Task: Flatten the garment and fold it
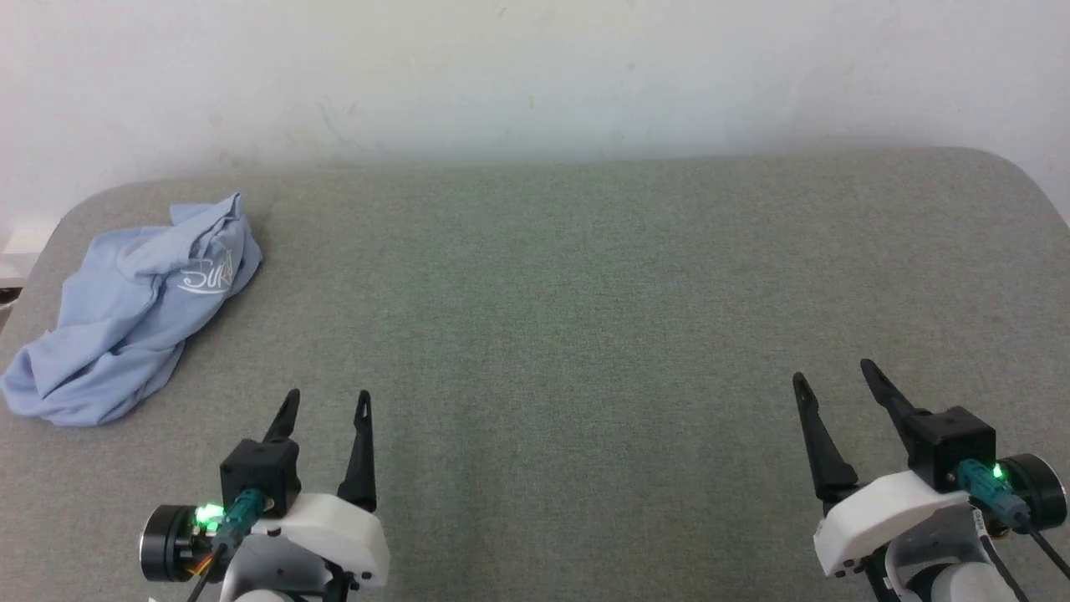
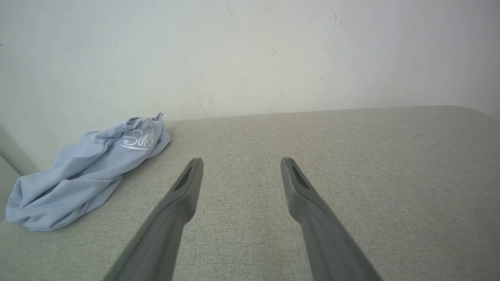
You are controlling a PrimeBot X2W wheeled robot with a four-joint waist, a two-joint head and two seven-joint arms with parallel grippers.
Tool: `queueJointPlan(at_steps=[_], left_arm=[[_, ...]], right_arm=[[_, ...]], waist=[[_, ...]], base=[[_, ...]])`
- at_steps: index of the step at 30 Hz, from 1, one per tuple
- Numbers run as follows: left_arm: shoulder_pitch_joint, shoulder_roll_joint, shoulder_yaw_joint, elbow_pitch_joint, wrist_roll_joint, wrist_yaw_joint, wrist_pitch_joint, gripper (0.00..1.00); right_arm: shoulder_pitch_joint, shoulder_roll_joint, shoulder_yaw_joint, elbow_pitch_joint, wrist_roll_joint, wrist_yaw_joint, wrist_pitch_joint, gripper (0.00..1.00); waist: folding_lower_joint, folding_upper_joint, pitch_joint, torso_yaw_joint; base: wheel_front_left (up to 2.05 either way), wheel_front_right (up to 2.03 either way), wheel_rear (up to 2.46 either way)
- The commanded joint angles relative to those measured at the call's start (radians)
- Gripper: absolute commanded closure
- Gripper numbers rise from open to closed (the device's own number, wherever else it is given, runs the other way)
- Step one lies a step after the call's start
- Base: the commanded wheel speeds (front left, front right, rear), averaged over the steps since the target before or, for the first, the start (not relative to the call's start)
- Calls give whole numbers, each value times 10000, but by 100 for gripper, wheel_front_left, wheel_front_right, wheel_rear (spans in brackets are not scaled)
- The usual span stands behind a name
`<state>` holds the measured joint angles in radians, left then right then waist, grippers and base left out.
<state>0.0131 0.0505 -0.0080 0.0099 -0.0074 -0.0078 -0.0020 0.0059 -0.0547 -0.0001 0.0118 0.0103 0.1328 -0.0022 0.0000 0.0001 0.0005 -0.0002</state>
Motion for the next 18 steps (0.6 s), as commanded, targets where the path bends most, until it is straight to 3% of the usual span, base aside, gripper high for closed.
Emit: queueJointPlan(at_steps=[1,18], left_arm=[[-3,0,-46,30,-83,73,-109,0],[4,-1,-221,151,-271,262,-443,0]], right_arm=[[2,2,-35,27,94,-1,-108,0],[2,8,-107,-102,51,-4,-443,0]], waist=[[0,-1,4,0],[0,-1,9,89]], base=[[0,0,0],[0,0,0]])
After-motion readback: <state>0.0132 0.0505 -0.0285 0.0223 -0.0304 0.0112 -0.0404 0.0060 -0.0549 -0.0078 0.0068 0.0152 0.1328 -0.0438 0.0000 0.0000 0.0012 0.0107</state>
